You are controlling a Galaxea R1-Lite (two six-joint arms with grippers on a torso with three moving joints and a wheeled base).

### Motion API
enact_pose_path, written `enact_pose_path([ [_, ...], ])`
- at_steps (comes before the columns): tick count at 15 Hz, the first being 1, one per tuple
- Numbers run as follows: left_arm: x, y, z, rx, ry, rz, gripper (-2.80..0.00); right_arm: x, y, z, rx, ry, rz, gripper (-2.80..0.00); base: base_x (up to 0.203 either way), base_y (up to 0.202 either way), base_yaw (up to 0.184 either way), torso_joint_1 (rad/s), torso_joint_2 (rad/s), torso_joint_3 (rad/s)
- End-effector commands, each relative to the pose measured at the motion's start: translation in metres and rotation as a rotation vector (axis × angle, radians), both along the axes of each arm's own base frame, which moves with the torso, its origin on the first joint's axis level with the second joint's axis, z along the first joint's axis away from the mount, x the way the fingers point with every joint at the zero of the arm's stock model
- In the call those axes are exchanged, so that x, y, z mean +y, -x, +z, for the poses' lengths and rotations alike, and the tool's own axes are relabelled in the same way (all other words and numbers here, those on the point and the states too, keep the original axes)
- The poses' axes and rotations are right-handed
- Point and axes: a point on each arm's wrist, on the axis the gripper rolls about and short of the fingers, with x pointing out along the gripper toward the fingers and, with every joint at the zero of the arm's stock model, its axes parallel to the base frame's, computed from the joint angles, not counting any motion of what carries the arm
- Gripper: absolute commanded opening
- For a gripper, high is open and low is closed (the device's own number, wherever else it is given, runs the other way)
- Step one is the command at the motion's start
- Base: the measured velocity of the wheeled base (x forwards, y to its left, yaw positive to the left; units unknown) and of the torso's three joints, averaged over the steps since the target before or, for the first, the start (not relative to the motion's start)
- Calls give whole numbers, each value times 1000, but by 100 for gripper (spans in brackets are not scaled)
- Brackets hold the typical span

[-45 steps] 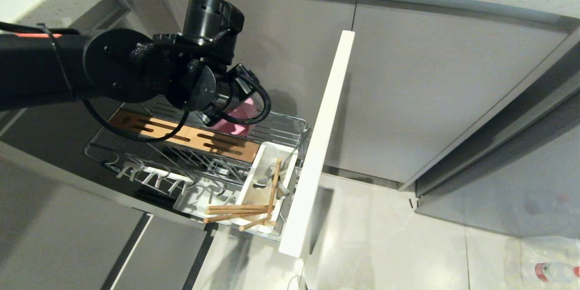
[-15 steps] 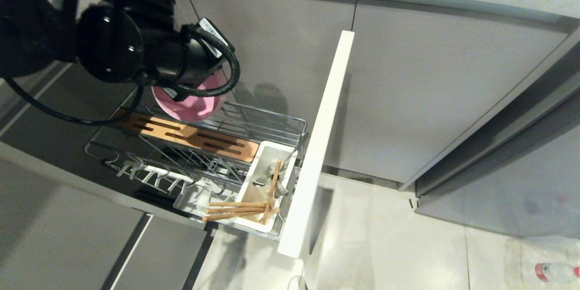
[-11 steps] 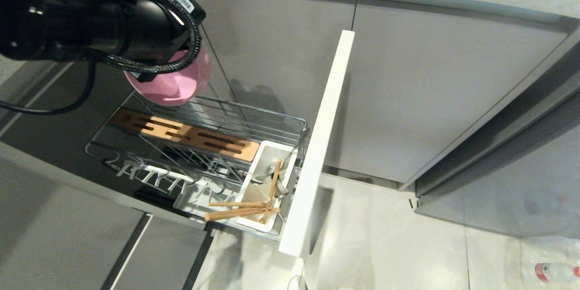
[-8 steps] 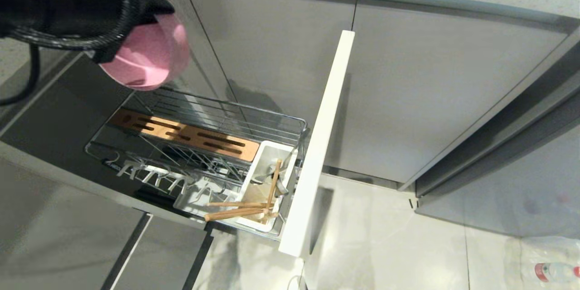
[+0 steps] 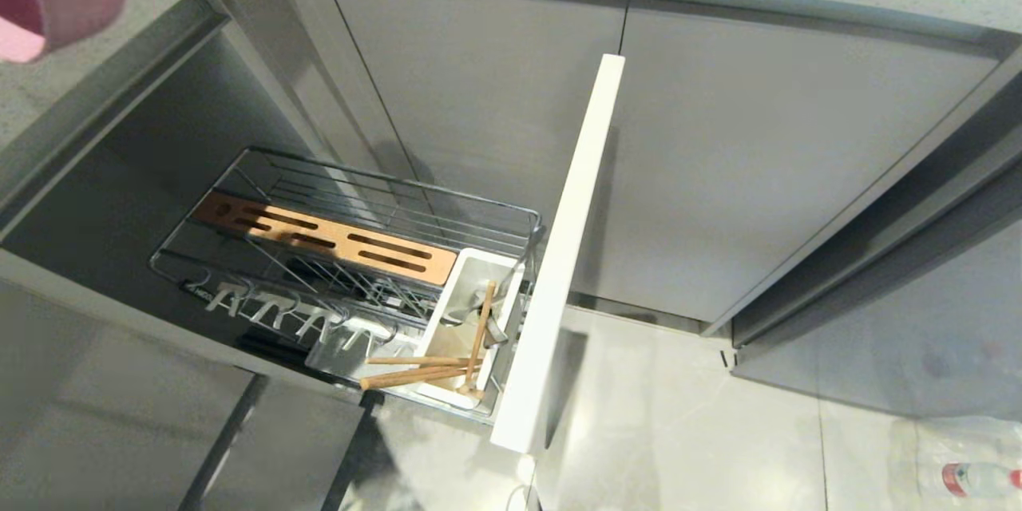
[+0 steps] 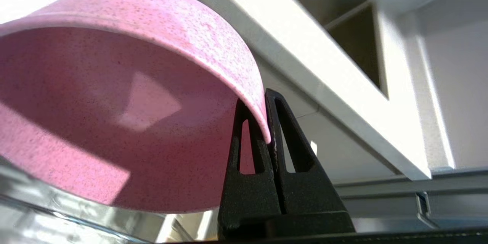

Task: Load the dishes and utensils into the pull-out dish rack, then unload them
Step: Take the bowl out of the cupboard

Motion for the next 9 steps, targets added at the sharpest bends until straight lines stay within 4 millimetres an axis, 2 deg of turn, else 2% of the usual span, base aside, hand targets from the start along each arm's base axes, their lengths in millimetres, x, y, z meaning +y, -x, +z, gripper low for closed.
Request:
enact_pose_path([
  [1, 28, 28, 6, -72, 25, 37, -280, 0, 0, 0, 2, -1, 0, -280, 0, 0, 0, 0, 0, 0],
  [5, 59, 64, 9, -193, -93, 239, -280, 0, 0, 0, 2, -1, 0, -280, 0, 0, 0, 0, 0, 0],
  [9, 59, 95, 7, -214, -369, 504, -280, 0, 0, 0, 2, -1, 0, -280, 0, 0, 0, 0, 0, 0],
])
